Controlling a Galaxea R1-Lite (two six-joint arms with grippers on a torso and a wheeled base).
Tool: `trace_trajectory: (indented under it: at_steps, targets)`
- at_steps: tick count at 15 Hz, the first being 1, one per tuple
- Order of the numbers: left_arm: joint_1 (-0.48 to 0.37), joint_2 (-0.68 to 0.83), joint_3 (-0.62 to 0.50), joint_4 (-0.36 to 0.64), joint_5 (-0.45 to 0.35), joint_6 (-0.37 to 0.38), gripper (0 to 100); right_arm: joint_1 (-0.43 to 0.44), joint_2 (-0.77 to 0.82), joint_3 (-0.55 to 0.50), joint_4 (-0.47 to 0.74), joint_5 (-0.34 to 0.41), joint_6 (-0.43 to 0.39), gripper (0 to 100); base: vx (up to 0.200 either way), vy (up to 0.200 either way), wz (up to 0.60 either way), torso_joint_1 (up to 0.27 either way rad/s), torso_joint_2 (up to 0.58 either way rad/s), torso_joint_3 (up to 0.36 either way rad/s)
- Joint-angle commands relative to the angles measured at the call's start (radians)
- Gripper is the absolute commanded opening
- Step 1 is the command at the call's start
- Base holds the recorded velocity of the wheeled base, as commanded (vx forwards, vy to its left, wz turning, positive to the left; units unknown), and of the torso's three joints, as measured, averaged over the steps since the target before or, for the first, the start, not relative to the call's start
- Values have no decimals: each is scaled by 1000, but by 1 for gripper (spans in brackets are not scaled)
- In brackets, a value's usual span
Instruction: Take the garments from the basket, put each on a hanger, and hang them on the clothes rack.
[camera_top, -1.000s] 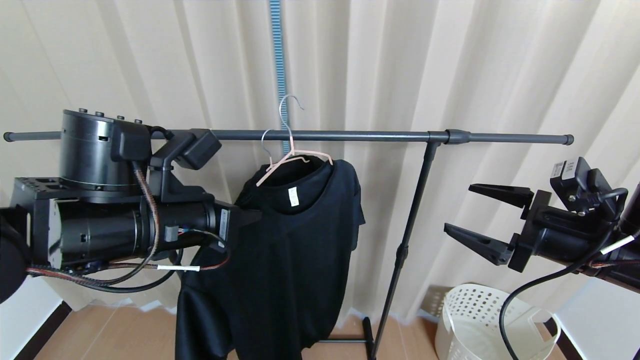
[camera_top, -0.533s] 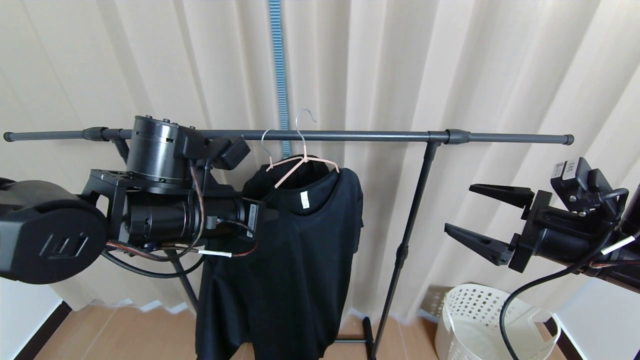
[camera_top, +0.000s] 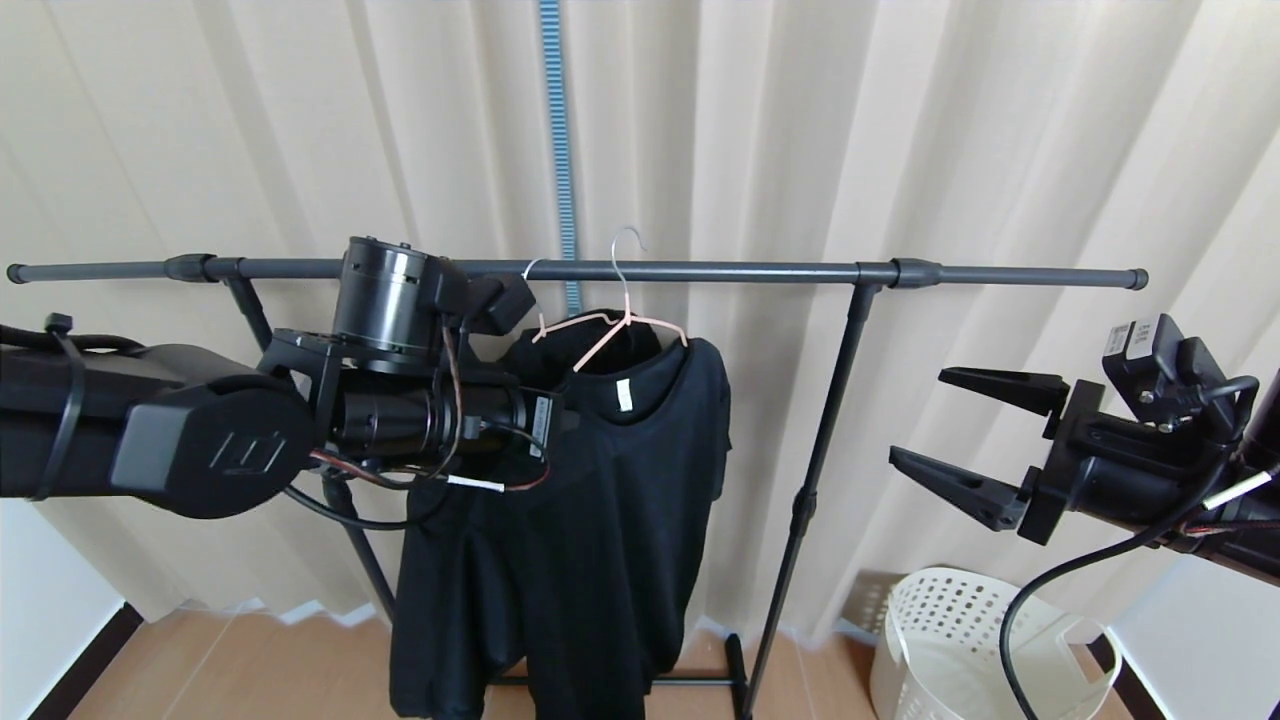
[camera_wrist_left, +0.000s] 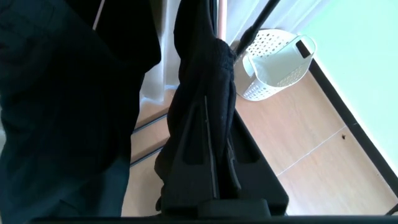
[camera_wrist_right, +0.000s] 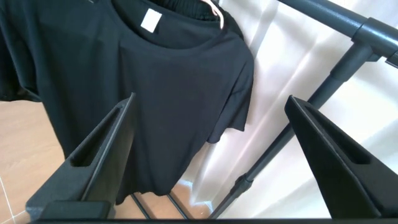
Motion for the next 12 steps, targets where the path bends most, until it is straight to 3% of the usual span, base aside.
trace_trajectory:
  at_steps: [1,12]
  targets:
    - [1,33,-15,-4,0,0,0,0,0,1,0,0,0,100,0,0,0,0,0,0]
    - [7,130,-46,-73,23,-20,0,-4,1,0,-2,0,0,100,0,0,0,0,0,0]
